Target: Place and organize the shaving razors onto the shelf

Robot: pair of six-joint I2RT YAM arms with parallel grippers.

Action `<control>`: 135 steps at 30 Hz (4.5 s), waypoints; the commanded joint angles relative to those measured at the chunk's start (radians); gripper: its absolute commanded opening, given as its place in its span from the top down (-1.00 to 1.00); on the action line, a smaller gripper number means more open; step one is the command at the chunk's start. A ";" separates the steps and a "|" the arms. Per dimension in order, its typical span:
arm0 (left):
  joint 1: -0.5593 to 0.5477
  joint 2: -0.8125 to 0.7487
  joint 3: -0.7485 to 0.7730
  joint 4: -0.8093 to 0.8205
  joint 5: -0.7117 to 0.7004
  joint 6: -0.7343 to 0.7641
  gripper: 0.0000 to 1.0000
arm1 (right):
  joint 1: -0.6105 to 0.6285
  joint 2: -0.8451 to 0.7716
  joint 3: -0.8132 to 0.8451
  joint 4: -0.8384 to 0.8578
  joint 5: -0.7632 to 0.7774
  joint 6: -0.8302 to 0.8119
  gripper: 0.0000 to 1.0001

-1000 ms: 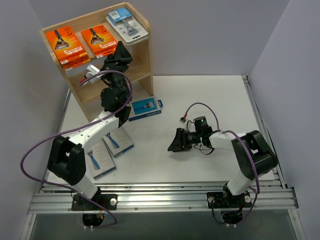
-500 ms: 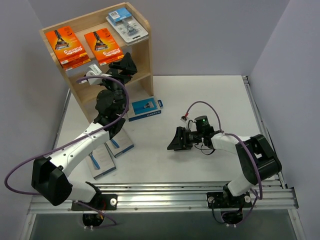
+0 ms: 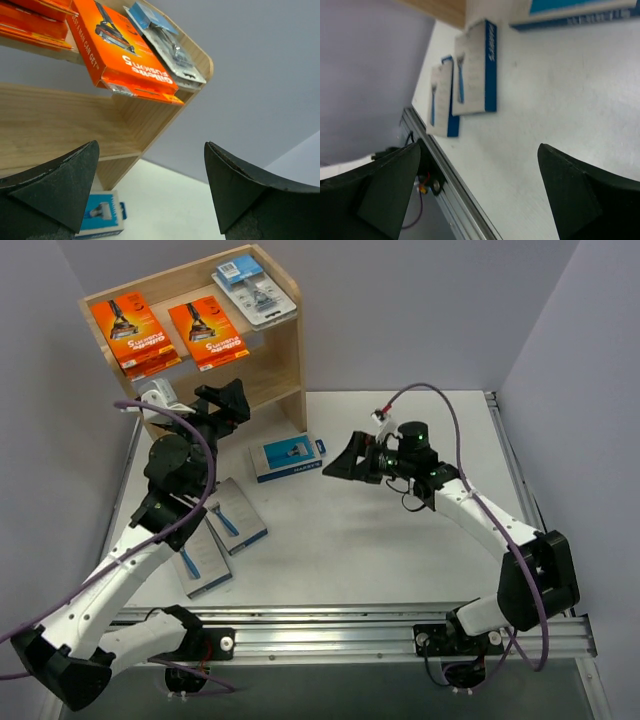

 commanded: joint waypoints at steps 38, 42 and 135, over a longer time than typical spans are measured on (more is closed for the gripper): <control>0.037 -0.517 -0.348 -0.624 0.205 0.201 -0.18 | 0.244 0.600 1.224 0.095 0.295 0.525 0.28; 0.037 -0.518 -0.354 -0.625 0.243 0.197 -0.24 | 0.250 0.642 1.293 0.076 0.303 0.524 0.32; 0.053 -0.211 -0.009 -0.506 0.421 -0.160 -0.67 | -0.137 -0.066 0.128 0.432 -0.016 0.410 -1.00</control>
